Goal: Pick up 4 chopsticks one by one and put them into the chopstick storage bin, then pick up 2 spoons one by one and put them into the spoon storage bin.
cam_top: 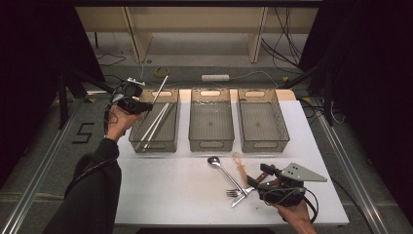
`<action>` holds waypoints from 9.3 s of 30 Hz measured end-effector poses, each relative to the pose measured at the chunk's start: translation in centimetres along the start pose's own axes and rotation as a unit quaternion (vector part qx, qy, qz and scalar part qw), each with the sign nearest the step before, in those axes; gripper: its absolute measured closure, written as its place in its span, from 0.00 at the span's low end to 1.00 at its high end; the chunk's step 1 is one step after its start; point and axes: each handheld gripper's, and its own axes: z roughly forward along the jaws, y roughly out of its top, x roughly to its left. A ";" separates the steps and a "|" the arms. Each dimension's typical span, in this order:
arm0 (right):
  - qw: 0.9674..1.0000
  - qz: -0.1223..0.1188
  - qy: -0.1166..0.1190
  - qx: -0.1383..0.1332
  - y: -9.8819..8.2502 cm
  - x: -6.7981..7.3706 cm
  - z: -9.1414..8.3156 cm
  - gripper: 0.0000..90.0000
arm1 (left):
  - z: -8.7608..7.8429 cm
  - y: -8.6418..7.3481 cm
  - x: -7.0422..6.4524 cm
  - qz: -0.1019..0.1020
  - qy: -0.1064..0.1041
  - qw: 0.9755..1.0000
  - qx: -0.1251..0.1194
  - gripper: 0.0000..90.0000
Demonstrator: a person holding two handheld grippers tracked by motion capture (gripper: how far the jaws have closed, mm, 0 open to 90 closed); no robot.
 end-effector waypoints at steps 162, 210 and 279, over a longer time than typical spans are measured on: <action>0.975 -0.033 0.006 0.220 1.1 0.7 9.0 0.67 | -8.6 -18.1 -11.0 0.037 -0.103 0.972 -0.208 0.18; 0.950 -0.059 -0.028 0.305 1.3 1.6 12.5 1.00 | -8.6 -18.2 -11.5 0.047 -0.112 0.973 -0.198 0.18; 0.978 -0.039 -0.002 0.207 11.6 0.0 14.4 1.00 | -8.6 -18.2 -11.1 0.032 -0.114 0.971 -0.208 0.18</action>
